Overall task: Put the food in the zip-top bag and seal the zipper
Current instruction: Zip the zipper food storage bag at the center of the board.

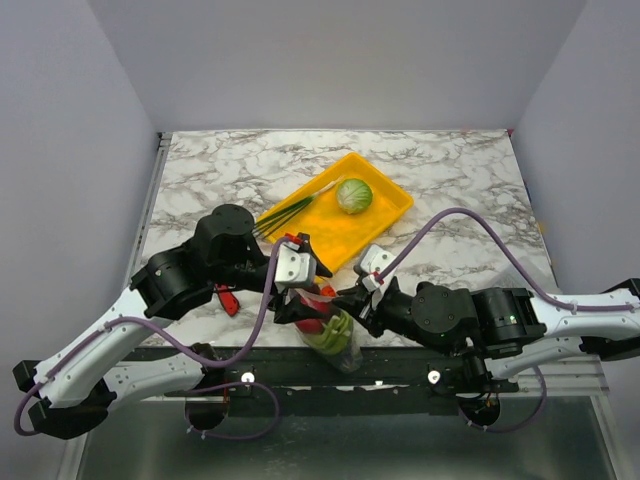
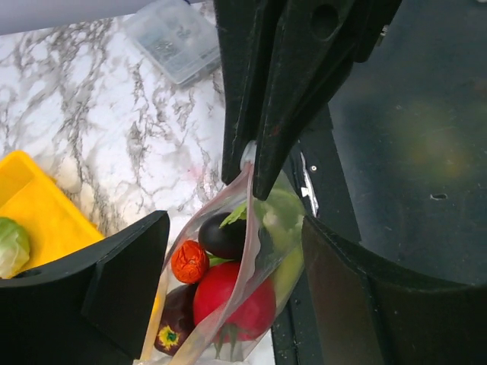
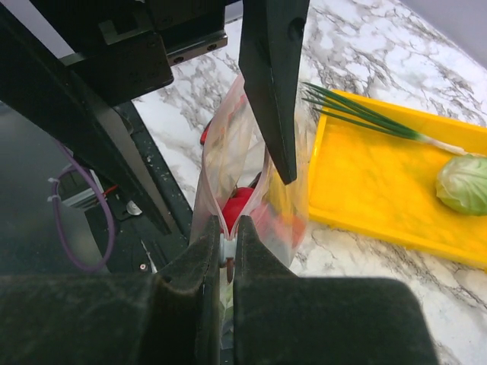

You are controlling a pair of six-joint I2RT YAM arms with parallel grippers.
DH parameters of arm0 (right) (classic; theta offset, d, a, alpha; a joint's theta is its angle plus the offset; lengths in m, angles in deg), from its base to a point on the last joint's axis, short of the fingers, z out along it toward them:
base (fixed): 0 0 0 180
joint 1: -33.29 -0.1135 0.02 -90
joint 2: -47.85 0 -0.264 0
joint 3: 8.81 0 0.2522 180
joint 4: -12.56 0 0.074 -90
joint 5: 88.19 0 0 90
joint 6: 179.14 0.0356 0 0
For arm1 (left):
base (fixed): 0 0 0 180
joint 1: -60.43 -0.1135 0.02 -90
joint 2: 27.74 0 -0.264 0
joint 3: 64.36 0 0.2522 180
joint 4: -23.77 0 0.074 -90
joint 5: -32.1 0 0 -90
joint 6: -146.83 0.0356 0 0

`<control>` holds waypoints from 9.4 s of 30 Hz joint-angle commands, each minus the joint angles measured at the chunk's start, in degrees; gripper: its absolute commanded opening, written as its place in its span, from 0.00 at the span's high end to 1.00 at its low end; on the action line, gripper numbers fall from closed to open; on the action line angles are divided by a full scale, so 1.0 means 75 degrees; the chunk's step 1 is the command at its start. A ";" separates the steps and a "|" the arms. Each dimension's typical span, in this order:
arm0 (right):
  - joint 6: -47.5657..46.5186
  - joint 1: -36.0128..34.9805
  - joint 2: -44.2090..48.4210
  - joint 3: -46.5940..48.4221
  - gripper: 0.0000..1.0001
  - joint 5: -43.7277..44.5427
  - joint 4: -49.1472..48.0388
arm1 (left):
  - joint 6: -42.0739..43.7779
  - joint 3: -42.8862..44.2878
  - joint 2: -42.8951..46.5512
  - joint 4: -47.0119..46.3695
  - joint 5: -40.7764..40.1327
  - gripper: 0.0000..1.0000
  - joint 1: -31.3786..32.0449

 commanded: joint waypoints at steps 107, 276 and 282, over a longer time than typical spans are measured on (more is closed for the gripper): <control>-0.1913 0.4017 -0.1845 0.0919 0.95 -0.7646 -0.1285 | -0.0276 0.0600 0.0023 0.0988 -0.0964 1.00 -0.0649; 0.2393 0.4016 0.0658 -0.0499 1.00 0.1038 0.1708 | -0.0997 0.0463 0.0749 0.1463 -0.2405 1.00 -0.1494; 0.2632 0.4018 0.0914 -0.0612 1.00 0.1280 0.1950 | -0.0953 0.0254 0.1009 0.1618 -0.2681 1.00 -0.1496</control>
